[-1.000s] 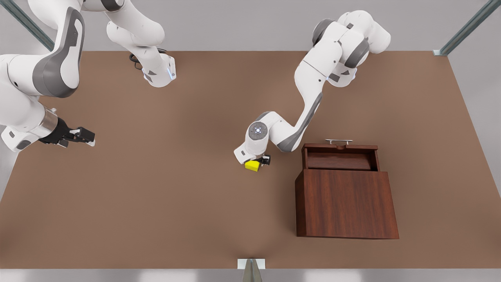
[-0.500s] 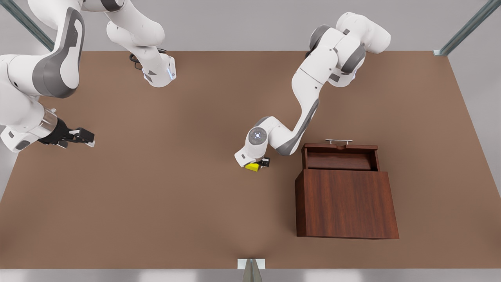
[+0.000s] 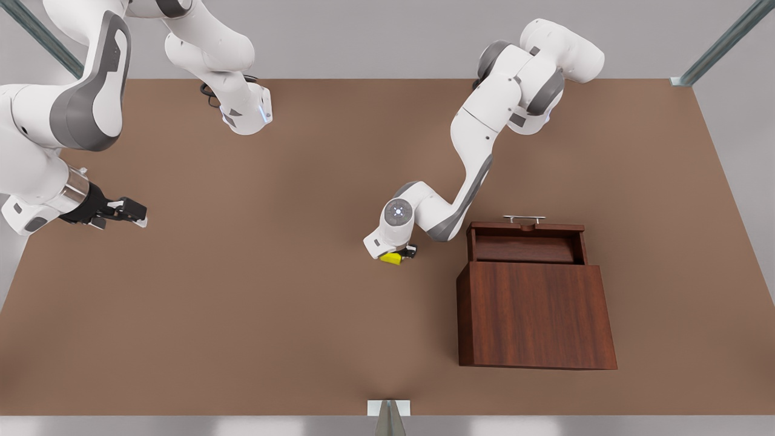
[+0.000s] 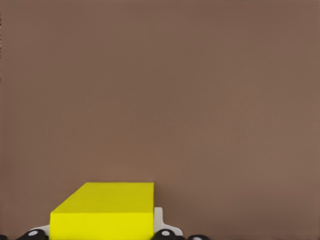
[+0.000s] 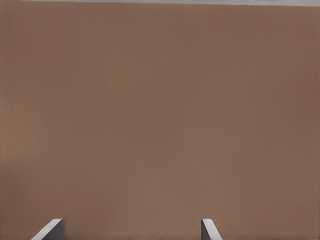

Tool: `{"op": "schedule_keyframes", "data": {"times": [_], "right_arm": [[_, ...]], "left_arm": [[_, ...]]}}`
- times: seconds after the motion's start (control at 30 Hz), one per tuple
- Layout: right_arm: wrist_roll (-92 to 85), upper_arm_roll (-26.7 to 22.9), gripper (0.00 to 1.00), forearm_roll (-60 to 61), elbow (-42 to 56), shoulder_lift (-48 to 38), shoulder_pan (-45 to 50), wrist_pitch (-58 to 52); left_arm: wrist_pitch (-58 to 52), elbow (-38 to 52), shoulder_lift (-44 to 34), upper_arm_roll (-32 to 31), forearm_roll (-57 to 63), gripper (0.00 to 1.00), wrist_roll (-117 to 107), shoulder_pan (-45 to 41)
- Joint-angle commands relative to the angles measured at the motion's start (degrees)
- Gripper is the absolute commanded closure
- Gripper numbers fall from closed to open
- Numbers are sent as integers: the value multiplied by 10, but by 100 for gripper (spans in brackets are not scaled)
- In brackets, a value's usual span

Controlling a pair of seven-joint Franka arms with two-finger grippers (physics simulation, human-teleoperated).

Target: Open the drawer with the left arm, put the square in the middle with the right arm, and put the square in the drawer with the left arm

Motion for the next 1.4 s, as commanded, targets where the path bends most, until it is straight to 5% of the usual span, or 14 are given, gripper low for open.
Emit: {"op": "schedule_keyframes", "data": {"times": [0.0, 0.33, 0.63, 0.77, 1.37], "right_arm": [[0, 0, 0, 0, 0, 0, 0, 0], [0, 0, 0, 3, 1, 0, 0, 0], [0, 0, 0, 3, 1, 4, 0, 0], [0, 0, 0, 3, 16, 14, 0, -1], [0, 0, 0, 5, 16, 16, 0, 0]], "left_arm": [[0, 0, 0, 0, 0, 25, 0, 0], [-15, 29, -11, 1, 1, 27, -5, 2], [-206, 21, -136, 35, 5, 26, 3, 3], [-209, -39, -196, 54, 1, 25, 12, 4], [-244, -172, -328, 225, -31, 26, 207, 4]]}}
